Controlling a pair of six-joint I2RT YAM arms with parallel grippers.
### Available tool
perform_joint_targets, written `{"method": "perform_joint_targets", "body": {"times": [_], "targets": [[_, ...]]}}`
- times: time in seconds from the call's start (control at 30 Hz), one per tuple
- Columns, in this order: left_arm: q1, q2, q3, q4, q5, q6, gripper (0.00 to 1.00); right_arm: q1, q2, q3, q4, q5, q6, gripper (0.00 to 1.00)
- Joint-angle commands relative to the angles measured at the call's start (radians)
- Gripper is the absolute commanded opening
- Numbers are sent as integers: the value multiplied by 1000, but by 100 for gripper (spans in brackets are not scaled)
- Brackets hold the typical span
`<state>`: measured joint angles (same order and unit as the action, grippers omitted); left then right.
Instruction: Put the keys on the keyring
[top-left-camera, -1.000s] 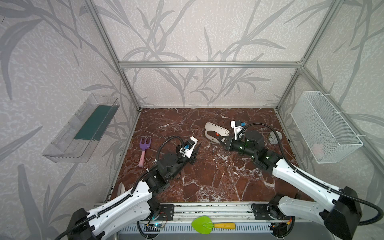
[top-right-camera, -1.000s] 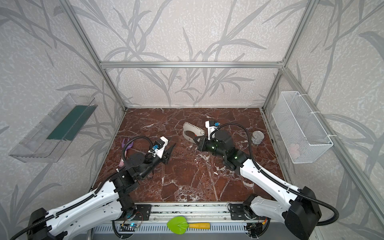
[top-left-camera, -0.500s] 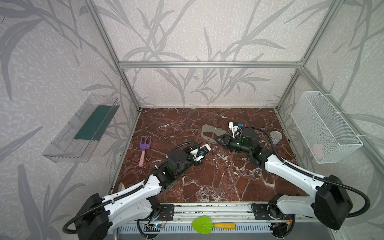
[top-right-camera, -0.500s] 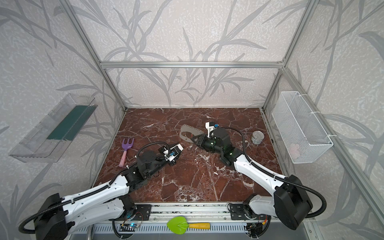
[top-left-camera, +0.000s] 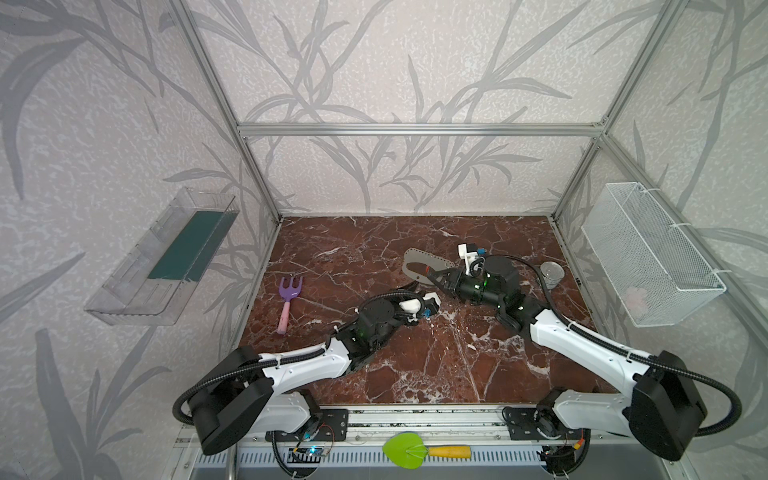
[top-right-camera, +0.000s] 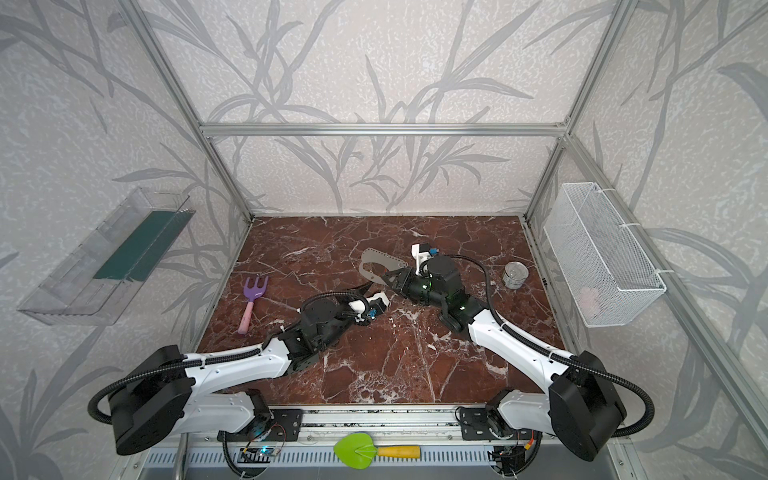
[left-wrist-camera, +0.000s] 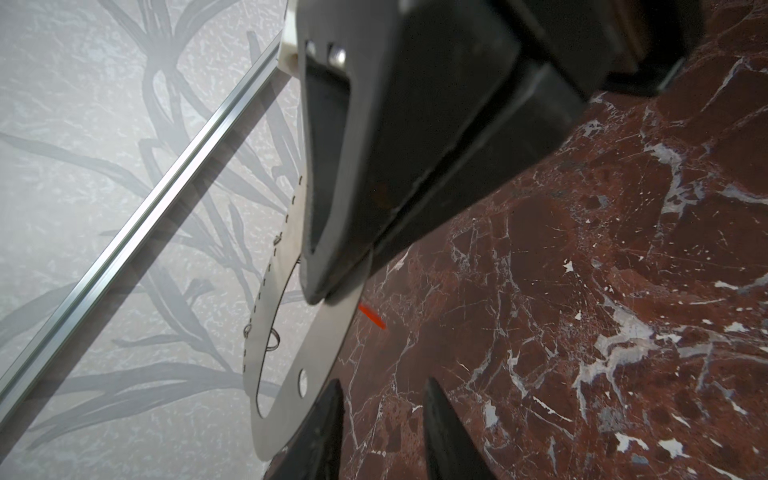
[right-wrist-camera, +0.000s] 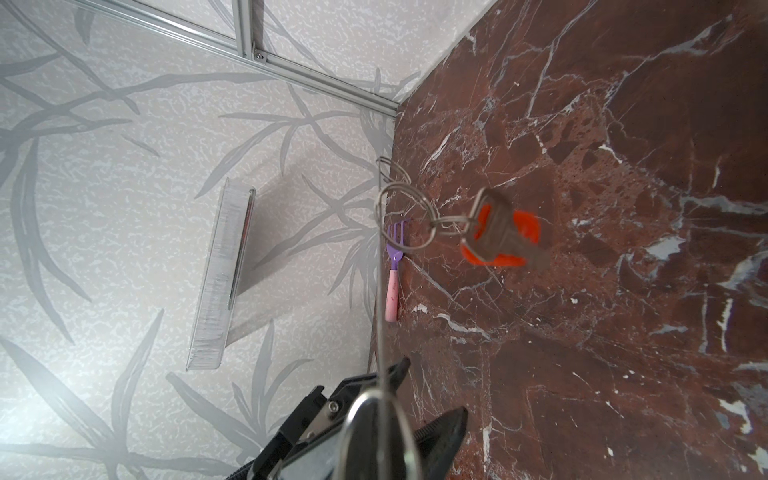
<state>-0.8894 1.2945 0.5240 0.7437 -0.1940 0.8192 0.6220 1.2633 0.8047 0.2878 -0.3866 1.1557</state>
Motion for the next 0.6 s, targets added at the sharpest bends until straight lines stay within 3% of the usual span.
{"method": "perform_joint_targets", "body": {"times": [0.0, 0.57], "targets": [[-14, -7, 18, 119, -38, 59, 34, 4, -31, -5, 23, 28, -6, 0], [-22, -42, -33, 122, -53, 47, 33, 4, -27, -23, 35, 42, -18, 0]]}}
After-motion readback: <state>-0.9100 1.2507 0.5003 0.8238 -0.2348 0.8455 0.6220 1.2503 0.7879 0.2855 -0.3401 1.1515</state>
